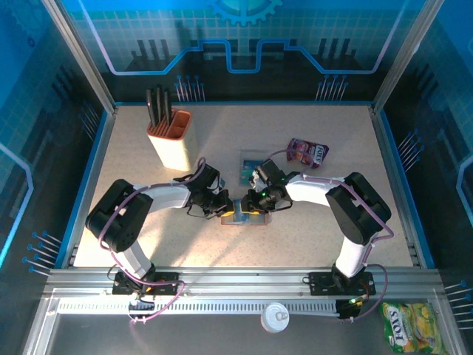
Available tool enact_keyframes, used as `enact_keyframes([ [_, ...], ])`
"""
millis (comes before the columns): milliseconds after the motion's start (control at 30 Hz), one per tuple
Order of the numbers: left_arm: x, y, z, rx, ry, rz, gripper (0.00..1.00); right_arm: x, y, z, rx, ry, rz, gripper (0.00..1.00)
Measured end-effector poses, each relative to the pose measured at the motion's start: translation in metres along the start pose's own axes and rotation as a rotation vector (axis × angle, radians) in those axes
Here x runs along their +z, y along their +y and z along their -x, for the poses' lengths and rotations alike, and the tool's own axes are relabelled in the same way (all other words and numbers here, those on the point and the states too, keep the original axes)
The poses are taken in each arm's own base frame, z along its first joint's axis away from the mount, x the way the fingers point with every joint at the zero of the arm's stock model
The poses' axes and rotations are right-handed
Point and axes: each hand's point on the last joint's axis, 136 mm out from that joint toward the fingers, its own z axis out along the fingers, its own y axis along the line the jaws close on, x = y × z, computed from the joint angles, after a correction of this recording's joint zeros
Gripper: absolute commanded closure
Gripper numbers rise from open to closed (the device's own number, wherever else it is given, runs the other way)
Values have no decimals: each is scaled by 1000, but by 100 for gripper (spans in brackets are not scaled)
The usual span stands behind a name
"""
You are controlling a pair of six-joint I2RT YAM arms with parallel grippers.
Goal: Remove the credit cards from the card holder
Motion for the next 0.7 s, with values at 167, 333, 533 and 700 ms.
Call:
enact_keyframes([
  [167,0,0,0,0,0,0,98,0,2,1,2,-2,10,75],
  [333,0,0,0,0,0,0,98,-1,2,0,3,-3,9,79],
  [533,0,0,0,0,0,-1,98,-6,0,1,9,-13,11,81],
  [700,0,0,0,1,0,0,98,-12,-3,2,15,-25,12,81],
])
